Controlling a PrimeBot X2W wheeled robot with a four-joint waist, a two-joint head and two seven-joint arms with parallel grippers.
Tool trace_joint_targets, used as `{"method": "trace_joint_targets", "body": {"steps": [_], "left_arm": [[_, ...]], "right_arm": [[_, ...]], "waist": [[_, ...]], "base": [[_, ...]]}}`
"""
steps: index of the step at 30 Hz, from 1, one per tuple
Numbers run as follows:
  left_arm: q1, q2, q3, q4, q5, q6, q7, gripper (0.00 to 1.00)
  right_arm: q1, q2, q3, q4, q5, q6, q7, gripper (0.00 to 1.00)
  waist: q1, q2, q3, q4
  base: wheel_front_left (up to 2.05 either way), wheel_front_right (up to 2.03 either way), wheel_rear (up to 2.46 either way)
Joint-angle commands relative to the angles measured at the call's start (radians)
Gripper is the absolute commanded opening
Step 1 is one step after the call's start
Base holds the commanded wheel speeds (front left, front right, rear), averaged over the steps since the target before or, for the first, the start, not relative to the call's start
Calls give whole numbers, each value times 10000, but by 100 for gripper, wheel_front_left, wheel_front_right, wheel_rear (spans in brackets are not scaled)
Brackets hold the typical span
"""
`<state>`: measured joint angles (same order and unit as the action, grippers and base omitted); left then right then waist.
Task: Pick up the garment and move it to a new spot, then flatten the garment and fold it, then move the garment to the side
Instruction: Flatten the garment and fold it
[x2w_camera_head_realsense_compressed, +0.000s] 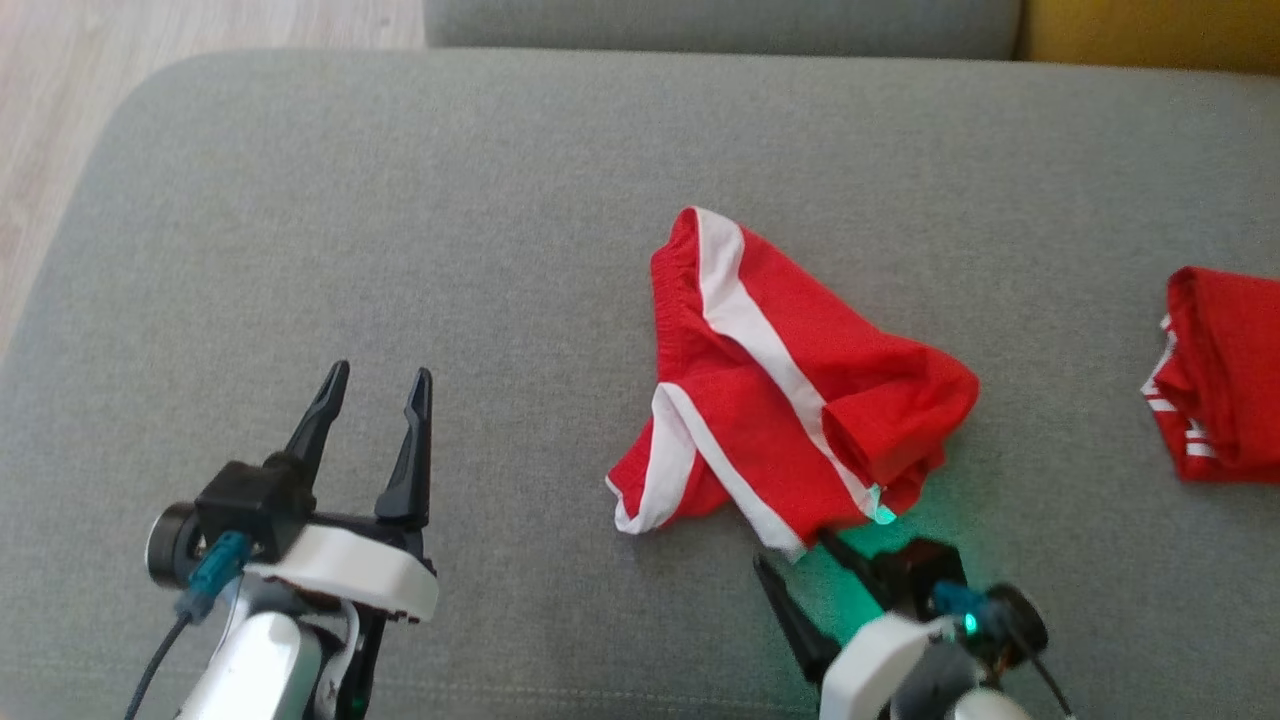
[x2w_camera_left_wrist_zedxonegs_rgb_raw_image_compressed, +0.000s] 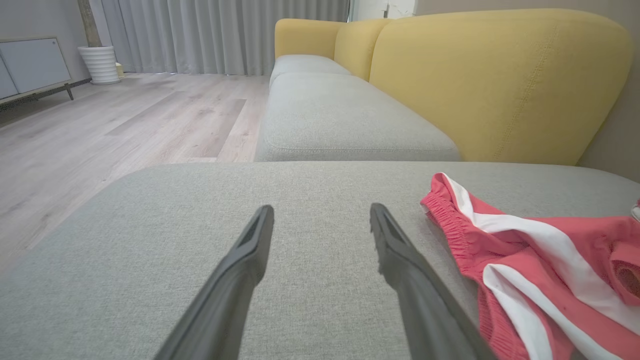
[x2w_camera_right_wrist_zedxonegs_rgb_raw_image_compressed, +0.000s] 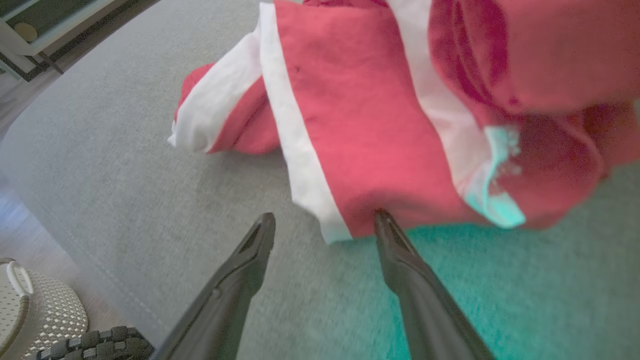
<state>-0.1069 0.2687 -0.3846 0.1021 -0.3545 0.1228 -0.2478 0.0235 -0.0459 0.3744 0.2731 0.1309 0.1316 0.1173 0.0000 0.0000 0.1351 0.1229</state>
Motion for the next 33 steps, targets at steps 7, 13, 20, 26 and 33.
{"method": "trace_joint_targets", "body": {"steps": [7, 13, 20, 26, 33], "left_arm": [[-753, 1, 477, -120, 59, -108, -123, 100], [-815, -111, 652, -103, 135, -141, -135, 100], [-772, -196, 802, -171, 246, -244, -137, 100], [-883, -308, 809, -199, 369, -353, -138, 100], [-1092, -467, 837, -158, 450, -528, -138, 100]], "right_arm": [[-1091, -43, 42, 662, 93, -9, -470, 0], [-1237, -43, -386, -281, 214, -9, -852, 0], [-1051, -74, -1094, -2386, -286, -9, -169, 0], [-1268, -408, -2297, -3009, -570, -9, 563, 0], [-1642, -665, -3203, -1938, -747, -9, 834, 0]], "waist": [[0, 0, 403, 121], [0, 0, 447, -102], [0, 0, 391, -507], [0, 0, 530, -579], [0, 0, 843, -390]], "base": [[0, 0, 0], [0, 0, 0], [0, 0, 0], [0, 0, 0], [0, 0, 0]]}}
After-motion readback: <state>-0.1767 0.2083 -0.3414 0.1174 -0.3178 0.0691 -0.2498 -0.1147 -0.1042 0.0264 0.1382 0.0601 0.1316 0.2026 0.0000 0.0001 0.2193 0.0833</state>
